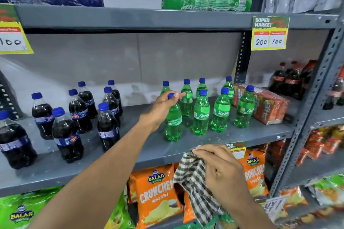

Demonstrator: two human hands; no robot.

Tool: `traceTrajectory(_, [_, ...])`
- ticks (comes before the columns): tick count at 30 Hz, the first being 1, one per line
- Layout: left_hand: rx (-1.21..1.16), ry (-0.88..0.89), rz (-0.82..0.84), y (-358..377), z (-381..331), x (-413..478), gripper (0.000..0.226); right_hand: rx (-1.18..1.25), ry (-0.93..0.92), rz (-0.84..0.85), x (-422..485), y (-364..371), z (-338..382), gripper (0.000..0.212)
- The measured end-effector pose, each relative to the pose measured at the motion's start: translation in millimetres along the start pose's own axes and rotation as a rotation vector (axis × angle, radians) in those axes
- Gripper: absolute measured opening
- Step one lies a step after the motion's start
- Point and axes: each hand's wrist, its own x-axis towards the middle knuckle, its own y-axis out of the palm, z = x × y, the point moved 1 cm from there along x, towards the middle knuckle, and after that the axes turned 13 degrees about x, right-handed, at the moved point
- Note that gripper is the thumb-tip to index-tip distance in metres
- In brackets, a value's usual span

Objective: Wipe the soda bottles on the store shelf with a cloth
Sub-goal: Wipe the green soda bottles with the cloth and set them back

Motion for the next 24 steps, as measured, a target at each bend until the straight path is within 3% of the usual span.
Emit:
traceTrajectory(13, [0.120, -0.002, -0.071, 4, 11, 10, 0.011, 0.034, -0.017, -0.059, 10, 4, -10, 0.047])
traceTrajectory(19, [0.207, 0.023, -0.149, -6, 10, -12, 0.055, 0.061, -0.032, -0.070, 18, 3, -3, 0.046])
traceTrajectory(22, [0.224, 0.165, -0.168, -11, -2, -54, 0.054, 0.128, 0.005, -0.088, 24, 2, 2, 0.044])
traceTrajectory(24, [0.222, 0.207, -0.059, -11, -1, -85, 0.047, 0.178, 0.027, -0.095, 29, 5, 8, 0.043])
